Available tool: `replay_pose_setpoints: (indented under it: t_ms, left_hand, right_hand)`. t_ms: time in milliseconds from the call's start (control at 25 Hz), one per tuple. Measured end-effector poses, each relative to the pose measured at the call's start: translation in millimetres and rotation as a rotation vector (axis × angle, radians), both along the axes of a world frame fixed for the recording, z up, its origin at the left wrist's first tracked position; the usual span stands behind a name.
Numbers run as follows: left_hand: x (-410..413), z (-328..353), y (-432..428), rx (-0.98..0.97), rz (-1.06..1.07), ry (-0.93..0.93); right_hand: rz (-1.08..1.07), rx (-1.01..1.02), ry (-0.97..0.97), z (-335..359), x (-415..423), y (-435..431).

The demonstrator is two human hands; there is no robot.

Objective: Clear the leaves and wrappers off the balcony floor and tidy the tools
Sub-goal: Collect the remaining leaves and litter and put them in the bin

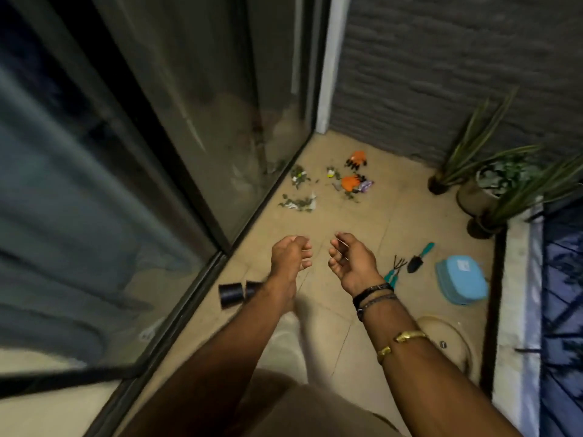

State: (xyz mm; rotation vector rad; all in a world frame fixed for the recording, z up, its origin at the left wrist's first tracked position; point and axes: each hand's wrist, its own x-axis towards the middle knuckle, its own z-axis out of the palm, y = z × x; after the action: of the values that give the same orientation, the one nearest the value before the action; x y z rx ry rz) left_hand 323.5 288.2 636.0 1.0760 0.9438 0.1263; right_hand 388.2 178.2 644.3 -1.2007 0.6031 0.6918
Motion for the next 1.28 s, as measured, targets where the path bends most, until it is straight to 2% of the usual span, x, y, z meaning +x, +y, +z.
replay_pose_setpoints:
  t_ms: [360, 520, 720, 920, 1080, 1200, 1280]
  left_hand:
    - [318.0, -1.0, 43.3, 0.022, -0.313, 0.028]
    - [433.2, -22.3, 60.1, 0.009, -0.331, 0.051]
    - [578.1, -104.4, 63.0, 0.002, -0.262, 0.139]
    - [692.3, -253.3, 60.3, -0.041, -0.153, 0.279]
    - [757.4, -437.8, 55.8, -0.022, -0.124, 0.295]
    - [782.6, -563.1, 61.1, -0.032, -0.01, 0.223]
    - [789.1, -631.8, 61.7, -0.054, 0.069, 0.137]
  right_hand:
    - [-0.247, -0.029, -0.018, 8.7, 276.4, 18.8]
    - [-0.302, -0.033, 0.028, -12.3, 395.4, 27.5]
    - [-0.285, 0.002, 0.083, -86.0, 553.6, 35.2]
    - [-0.207, -0.092, 0.181, -231.4, 683.2, 38.0]
    - [-0.101, -0.186, 0.205, -412.4, 743.8, 44.2]
    - [0.02, -0.394, -0.003, -564.0, 783.9, 52.1]
    - [0.246, -0.687, -0.176, -655.7, 810.5, 58.3]
